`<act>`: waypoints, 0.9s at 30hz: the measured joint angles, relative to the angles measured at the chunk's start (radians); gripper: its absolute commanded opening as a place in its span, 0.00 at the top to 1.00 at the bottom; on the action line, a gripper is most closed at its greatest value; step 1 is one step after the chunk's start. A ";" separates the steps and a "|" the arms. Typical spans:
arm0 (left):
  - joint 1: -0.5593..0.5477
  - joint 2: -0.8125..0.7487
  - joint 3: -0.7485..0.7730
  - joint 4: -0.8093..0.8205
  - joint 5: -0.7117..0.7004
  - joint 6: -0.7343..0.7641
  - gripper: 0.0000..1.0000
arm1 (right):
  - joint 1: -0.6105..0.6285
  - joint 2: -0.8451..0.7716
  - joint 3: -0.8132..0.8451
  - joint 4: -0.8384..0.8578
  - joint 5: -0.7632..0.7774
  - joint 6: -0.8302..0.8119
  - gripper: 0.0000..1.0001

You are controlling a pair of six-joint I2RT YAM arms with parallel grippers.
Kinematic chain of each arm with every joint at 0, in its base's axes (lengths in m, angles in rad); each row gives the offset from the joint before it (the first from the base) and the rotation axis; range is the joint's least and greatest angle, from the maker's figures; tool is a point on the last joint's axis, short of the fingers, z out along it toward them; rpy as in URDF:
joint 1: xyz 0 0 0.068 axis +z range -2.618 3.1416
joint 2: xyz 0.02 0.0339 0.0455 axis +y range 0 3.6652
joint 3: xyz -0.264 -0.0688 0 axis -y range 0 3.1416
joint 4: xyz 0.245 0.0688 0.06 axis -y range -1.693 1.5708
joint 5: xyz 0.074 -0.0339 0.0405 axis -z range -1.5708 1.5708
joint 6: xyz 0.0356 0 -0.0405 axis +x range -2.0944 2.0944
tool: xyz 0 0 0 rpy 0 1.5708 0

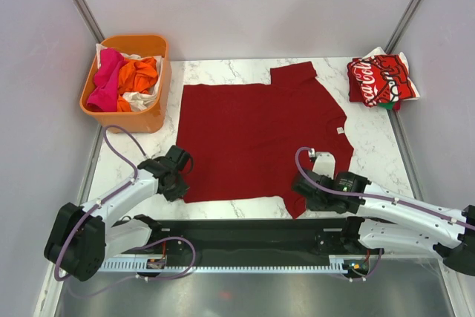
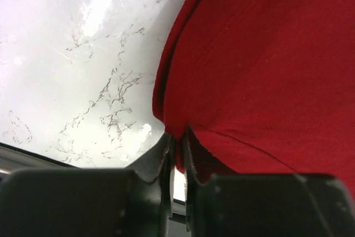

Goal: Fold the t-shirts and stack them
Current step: Flatten the tshirt out, then fold the tshirt

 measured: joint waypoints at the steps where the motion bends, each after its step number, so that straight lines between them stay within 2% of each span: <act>1: 0.000 0.000 0.000 0.003 0.002 0.001 0.89 | 0.000 0.000 0.009 -0.003 0.004 0.001 1.00; 6: 0.000 -0.041 0.003 0.004 0.026 0.002 0.94 | 0.000 -0.019 0.071 -0.054 0.044 0.020 1.00; 17: 0.000 -0.230 0.122 -0.105 0.068 0.021 0.98 | 0.000 -0.159 0.266 -0.192 0.169 0.100 1.00; 23: 0.000 -0.244 0.198 -0.157 0.079 0.042 0.98 | 0.000 -0.153 0.340 -0.213 0.211 0.078 1.00; 27: 0.000 -0.202 0.271 -0.175 0.083 0.071 0.98 | 0.000 -0.092 0.431 -0.229 0.262 0.039 1.00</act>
